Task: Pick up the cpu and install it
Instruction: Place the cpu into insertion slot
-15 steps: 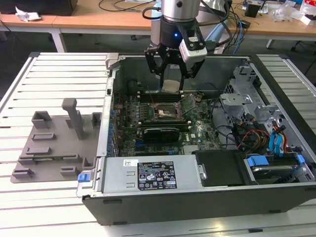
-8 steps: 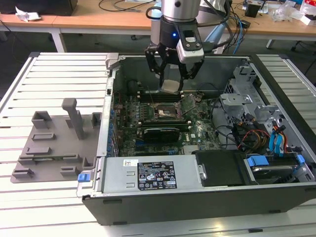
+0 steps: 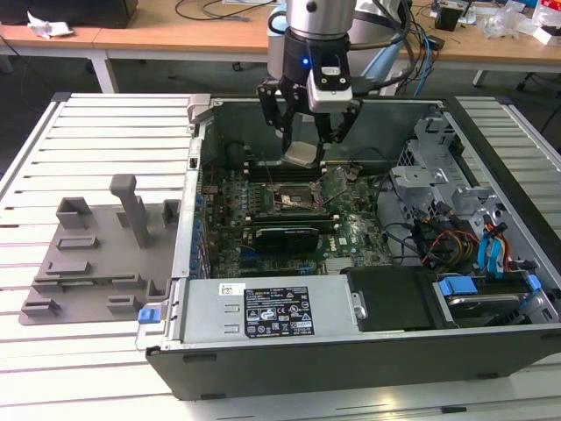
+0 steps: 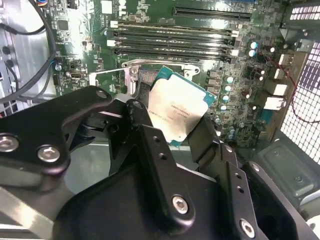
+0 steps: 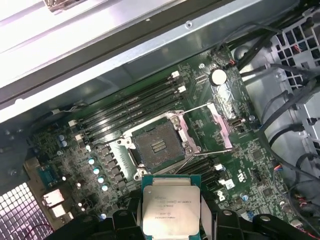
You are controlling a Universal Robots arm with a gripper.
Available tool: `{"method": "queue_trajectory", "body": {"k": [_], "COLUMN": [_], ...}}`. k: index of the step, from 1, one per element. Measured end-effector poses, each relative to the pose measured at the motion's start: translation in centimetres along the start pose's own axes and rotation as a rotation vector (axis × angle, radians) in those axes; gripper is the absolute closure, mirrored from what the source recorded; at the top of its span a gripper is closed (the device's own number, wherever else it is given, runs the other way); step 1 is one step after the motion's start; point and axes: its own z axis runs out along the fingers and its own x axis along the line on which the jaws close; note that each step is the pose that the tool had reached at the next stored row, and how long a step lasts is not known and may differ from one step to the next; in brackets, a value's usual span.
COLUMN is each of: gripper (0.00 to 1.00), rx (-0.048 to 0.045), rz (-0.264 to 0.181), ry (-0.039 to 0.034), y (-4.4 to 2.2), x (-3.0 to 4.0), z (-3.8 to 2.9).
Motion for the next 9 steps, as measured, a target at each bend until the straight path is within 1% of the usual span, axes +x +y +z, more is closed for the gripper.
{"method": "queue_trajectory", "body": {"k": [3, 5, 8, 9], "gripper": [0.45, 0.45, 0.45, 0.45], "rx": [0.0016, 0.0031, 0.0039, 0.0045], "rz": [0.045, 0.090, 0.117, 0.135], "ry": [0.0027, 0.0055, 0.0072, 0.0083], "y": [0.00, 0.00, 0.00, 0.00], "x": [0.00, 0.00, 0.00, 0.00], "z": [0.01, 0.02, 0.02, 0.02]}}
